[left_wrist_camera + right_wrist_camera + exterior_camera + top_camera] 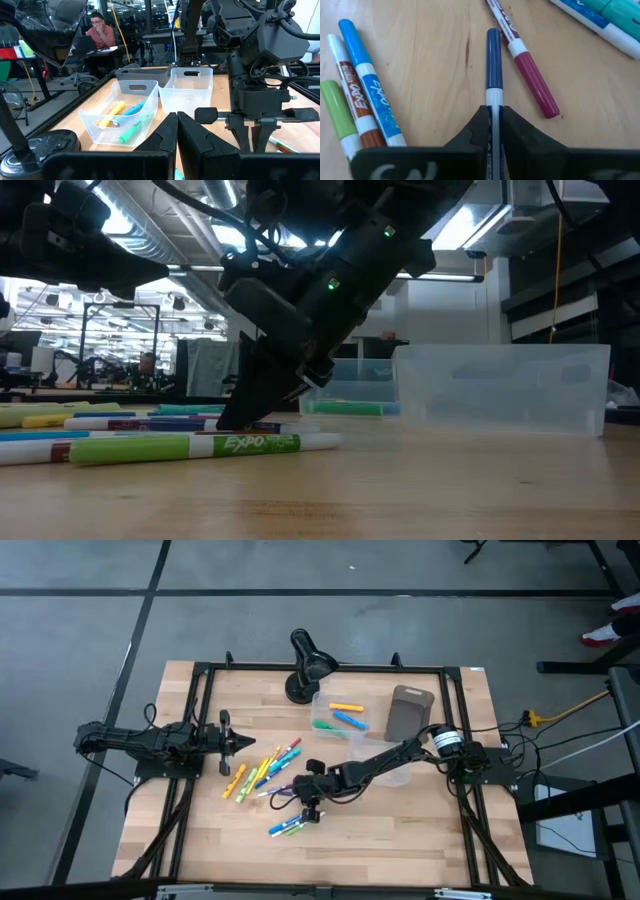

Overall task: Pick & Place Markers
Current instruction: Put the dark blue marker pen into the bottom transparent bin

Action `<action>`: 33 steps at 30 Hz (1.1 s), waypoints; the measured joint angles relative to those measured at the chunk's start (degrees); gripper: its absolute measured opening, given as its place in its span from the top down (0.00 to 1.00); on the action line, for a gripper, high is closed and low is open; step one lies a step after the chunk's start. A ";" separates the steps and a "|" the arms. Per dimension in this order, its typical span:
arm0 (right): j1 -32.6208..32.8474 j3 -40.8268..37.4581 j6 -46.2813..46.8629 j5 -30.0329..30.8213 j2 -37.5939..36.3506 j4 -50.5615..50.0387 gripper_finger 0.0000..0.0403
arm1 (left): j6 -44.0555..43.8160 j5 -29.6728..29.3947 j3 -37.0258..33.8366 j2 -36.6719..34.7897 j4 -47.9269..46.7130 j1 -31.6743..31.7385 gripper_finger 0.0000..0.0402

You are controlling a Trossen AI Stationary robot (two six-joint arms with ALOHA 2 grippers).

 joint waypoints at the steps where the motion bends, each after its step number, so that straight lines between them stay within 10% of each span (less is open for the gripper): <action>1: 0.00 -0.04 -0.01 0.00 -0.16 0.16 0.92 | -0.01 0.01 0.01 0.00 0.00 0.01 0.98; 33: 1.97 20.55 -13.23 3.58 -0.61 -11.90 0.92 | -0.01 -0.01 -0.01 0.00 0.00 0.01 0.98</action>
